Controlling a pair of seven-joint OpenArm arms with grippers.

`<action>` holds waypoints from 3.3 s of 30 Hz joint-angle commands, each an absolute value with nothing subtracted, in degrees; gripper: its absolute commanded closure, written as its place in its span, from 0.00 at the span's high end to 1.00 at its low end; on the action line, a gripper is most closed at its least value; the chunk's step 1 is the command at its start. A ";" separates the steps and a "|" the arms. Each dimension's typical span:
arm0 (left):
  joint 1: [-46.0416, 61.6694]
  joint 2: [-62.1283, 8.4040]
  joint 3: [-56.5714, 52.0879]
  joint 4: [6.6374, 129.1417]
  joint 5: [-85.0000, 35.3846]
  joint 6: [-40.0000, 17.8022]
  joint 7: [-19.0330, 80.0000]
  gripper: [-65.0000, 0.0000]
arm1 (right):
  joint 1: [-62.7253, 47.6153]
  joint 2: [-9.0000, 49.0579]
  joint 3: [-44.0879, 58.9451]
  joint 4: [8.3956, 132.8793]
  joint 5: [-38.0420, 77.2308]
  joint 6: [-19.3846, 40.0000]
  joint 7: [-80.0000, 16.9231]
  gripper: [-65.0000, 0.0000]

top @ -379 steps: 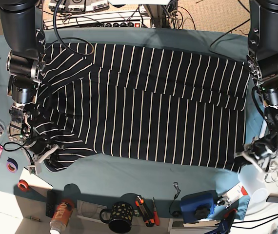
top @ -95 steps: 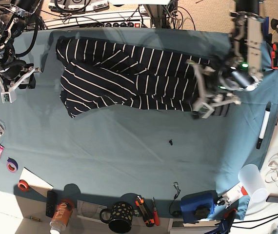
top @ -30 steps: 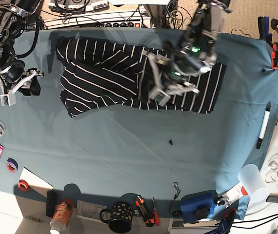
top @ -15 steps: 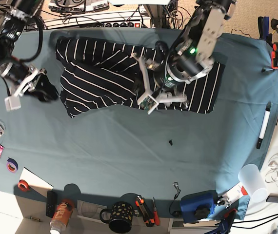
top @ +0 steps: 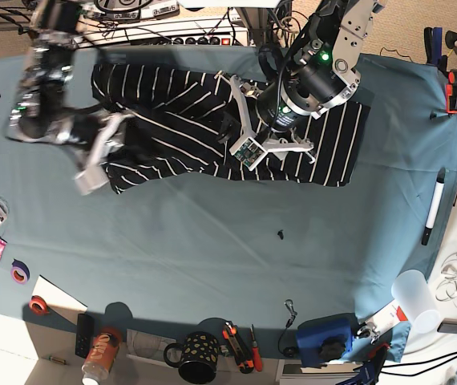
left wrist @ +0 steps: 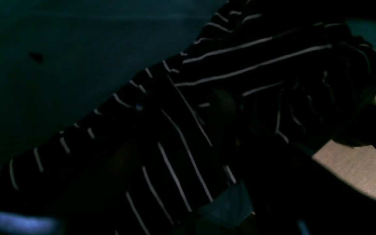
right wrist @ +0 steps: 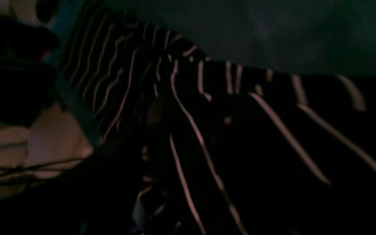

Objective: Layout the t-shirt on the table in an organized manner, then fold the t-shirt properly

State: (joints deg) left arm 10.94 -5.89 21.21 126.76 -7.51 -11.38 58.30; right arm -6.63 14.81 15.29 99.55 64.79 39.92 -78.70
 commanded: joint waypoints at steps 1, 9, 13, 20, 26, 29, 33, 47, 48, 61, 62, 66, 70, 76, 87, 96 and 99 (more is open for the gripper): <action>10.68 -5.61 21.19 127.85 -7.70 -11.38 57.23 0.37 | -6.79 14.79 15.64 100.38 64.58 40.00 -76.69 0.32; 10.63 -5.61 21.19 127.85 -7.70 -11.40 57.17 0.37 | -11.38 13.02 15.75 93.69 54.37 40.00 -69.87 0.32; 10.63 -5.61 21.19 127.85 -7.70 -11.40 57.08 0.37 | -11.38 13.04 15.79 91.55 54.98 40.00 -70.37 0.32; 10.66 -5.61 21.21 127.85 -7.68 -11.40 57.01 0.37 | -11.27 13.02 20.73 99.61 65.12 40.00 -76.16 0.32; 10.63 -5.61 21.19 127.85 -7.68 -11.42 56.73 0.37 | -11.60 13.50 29.17 109.16 64.82 40.00 -80.00 0.45; 10.66 -5.61 21.19 127.83 -7.68 -11.44 55.48 0.37 | -13.45 14.31 33.08 109.73 64.64 40.00 -80.00 0.50; 10.68 -5.63 21.21 127.72 -7.70 -11.42 55.51 0.37 | -15.44 15.09 39.48 109.71 64.25 37.47 -80.00 0.50; 10.63 -5.61 21.21 127.63 -7.73 -11.42 55.44 0.37 | -15.07 15.09 41.93 87.24 67.07 40.00 -80.00 0.50; 10.66 -5.61 21.21 127.63 -7.70 -11.42 55.46 0.37 | -15.07 15.14 41.95 87.26 67.09 40.00 -80.00 0.50; 10.63 -5.61 21.21 127.61 -7.73 -11.42 54.85 0.37 | -15.07 18.24 41.95 87.31 74.91 39.97 -80.00 0.50; 10.63 -5.61 21.21 127.61 -7.73 -11.42 54.78 0.37 | -15.07 18.20 41.93 87.31 75.96 39.38 -80.00 0.50; 10.63 -5.61 21.21 127.61 -7.73 -11.40 54.39 0.37 | -15.05 16.75 41.93 87.31 72.93 38.52 -80.00 0.50; 10.63 -5.58 21.21 127.61 -7.73 -11.40 54.37 0.37 | -15.05 14.85 41.93 87.31 68.88 38.33 -80.00 0.50; 10.66 -5.58 21.21 127.61 -7.73 -11.40 54.39 0.37 | -14.39 12.82 41.93 87.31 66.94 38.33 -80.00 0.50; 10.66 -5.58 21.21 127.61 -7.73 -11.42 54.39 0.37 | -9.61 12.86 39.81 87.31 61.89 37.08 -80.00 0.50; 10.81 -5.61 21.21 127.61 -7.70 -11.42 54.65 0.37 | -9.72 12.84 27.00 87.31 53.71 33.23 -79.64 0.50; 10.81 -5.61 21.21 127.61 -7.73 -11.42 55.07 0.37 | -9.69 12.84 25.69 87.31 50.98 31.86 -78.91 0.50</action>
